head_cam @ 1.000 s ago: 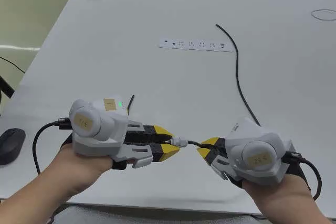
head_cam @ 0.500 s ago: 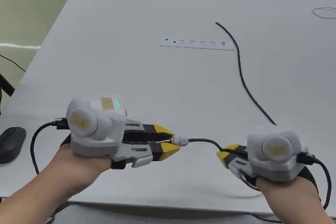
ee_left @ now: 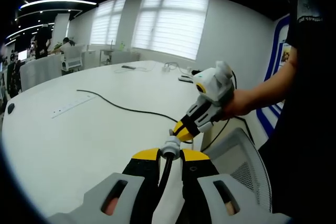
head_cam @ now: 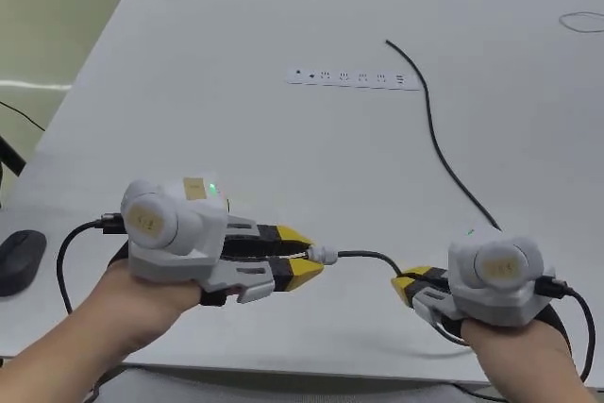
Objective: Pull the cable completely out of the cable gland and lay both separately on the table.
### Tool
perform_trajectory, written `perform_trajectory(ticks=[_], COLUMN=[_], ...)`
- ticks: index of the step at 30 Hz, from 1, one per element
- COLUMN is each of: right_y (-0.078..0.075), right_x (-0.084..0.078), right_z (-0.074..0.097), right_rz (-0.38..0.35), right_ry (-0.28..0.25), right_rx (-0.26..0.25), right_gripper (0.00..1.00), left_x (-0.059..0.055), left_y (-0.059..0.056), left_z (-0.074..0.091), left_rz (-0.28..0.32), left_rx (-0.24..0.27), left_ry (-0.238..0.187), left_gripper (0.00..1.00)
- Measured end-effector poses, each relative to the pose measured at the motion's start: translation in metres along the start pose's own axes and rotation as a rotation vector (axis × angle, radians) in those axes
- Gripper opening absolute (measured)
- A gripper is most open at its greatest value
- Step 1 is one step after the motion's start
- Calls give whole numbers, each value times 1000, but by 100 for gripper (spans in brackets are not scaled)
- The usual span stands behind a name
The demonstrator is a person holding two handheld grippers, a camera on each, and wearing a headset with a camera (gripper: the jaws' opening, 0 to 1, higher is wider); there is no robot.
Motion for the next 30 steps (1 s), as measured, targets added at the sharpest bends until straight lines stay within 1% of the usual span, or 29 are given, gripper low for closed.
perform_trajectory(ticks=[4, 7, 10, 16, 19, 22, 24, 25, 26, 27, 29, 30], right_y=[1, 1, 2, 4, 5, 8, 13, 16, 17, 20, 25, 27], right_x=[1, 2, 3, 6, 9, 14, 20, 24, 26, 29, 37, 40], right_z=[2, 2, 2, 5, 9, 13, 15, 16, 16, 17, 19, 20], right_rz=[33, 39, 46, 53, 51, 65, 116, 145, 160, 191, 223, 232], right_ry=[1, 4, 3, -5, -12, -21, -50, -64, -62, -67, -95, -101], right_rx=[-8, -10, -13, -15, -17, -6, 26, 34, 30, 34, 42, 46], right_gripper=[0, 1, 1, 2, 6, 12, 15, 18, 20, 21, 23, 24], left_x=[1, 1, 0, 1, 2, 1, 0, 0, 0, 0, 0, 0], left_y=[0, 2, 6, 8, 9, 9, 9, 9, 8, 8, 7, 7], left_z=[0, 1, 2, 4, 5, 4, 4, 3, 3, 2, 1, 1], left_rz=[4, 2, 5, 6, 10, 9, 8, 6, 5, 7, 8, 6], left_rx=[5, 10, 25, 28, 30, 28, 26, 25, 25, 23, 20, 20], left_ry=[-5, -3, 2, 2, -1, 0, 5, 9, 10, 9, 10, 11], left_gripper=[15, 15, 15, 15, 15, 15, 15, 15, 15, 15, 15, 15])
Point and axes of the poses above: the centre of the closed fingertips' face, and the gripper's own axes: z roughly backward along the fingers, y roughly to its left, x roughly out of its top, the point moved 7 cm from there along z, roughly backward along the fingers, and after that the axes turned 4 degrees about z, right-handed, at the moved point
